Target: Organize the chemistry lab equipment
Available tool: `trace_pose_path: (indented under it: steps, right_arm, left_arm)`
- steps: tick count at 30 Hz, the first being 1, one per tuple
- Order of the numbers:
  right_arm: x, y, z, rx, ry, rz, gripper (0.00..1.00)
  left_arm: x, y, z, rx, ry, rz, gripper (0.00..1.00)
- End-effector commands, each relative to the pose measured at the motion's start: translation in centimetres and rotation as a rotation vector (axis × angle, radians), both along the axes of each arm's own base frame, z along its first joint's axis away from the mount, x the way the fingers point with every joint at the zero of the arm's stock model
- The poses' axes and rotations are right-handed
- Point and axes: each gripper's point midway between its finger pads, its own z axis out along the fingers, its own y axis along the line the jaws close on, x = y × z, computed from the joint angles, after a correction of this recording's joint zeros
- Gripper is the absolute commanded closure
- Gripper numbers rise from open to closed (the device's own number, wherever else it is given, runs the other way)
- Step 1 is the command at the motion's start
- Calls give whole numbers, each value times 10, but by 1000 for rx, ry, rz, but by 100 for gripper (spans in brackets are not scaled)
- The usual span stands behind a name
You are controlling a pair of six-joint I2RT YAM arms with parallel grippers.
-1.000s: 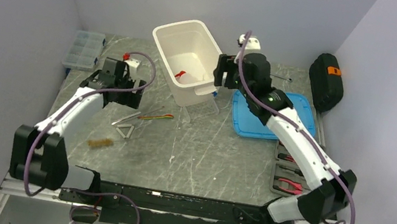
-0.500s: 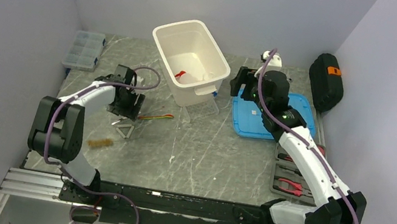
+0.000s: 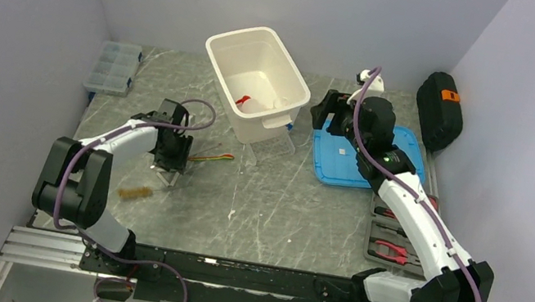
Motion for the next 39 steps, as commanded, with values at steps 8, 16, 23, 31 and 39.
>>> trace_pose_path:
  steps: [8, 16, 23, 31, 39]
  right_arm:
    - [-1, 4, 21, 61, -61, 26, 22]
    - [-5, -1, 25, 61, -68, 12, 22]
    - [-6, 0, 25, 69, -67, 16, 22]
    - [-9, -3, 27, 72, -75, 1, 22]
    - [-26, -26, 40, 130, -170, -91, 24]
  left_arm:
    - [-11, -9, -4, 11, 22, -1, 52]
    - [-18, -9, -16, 40, 92, -29, 61]
    - [-21, -7, -20, 111, 111, -49, 78]
    - [-18, -9, -17, 132, 97, -74, 100]
    - [8, -25, 34, 174, -188, -183, 100]
